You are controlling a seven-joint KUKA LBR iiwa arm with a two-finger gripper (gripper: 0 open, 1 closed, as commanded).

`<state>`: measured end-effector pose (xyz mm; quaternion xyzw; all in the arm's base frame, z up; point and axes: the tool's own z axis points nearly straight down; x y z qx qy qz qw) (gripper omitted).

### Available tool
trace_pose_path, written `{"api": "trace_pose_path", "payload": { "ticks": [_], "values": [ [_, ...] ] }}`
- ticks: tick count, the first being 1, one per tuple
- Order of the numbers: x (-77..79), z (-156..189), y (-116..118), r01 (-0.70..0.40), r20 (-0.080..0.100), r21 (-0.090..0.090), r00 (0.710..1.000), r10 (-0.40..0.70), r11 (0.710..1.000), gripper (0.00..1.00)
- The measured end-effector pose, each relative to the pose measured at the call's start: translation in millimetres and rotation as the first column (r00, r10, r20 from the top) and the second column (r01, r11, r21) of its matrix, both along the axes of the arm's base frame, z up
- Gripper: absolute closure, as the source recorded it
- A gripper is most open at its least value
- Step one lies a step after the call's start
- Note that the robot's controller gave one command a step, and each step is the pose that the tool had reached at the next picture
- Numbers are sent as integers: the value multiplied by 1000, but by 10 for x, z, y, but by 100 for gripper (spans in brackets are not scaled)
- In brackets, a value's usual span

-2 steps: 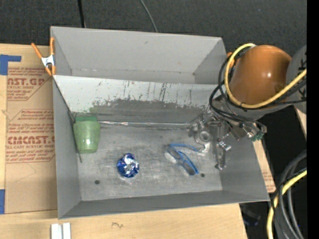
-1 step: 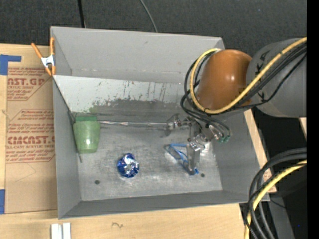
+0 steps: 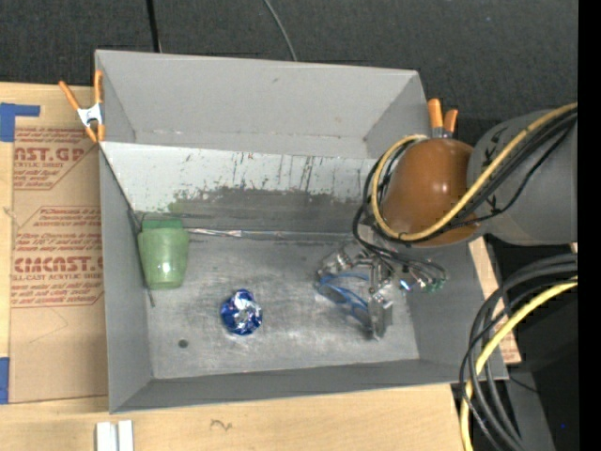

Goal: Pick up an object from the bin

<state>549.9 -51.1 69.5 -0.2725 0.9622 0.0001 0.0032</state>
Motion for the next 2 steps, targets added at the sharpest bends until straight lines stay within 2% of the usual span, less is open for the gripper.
{"api": "trace_pose_path", "payload": {
  "ticks": [1,2],
  "values": [
    [4,17,10,-2,0,0,1000,2,1000,100],
    [-40,1421,-585,-279,1,-6,960,279,960,100]
  ]
}}
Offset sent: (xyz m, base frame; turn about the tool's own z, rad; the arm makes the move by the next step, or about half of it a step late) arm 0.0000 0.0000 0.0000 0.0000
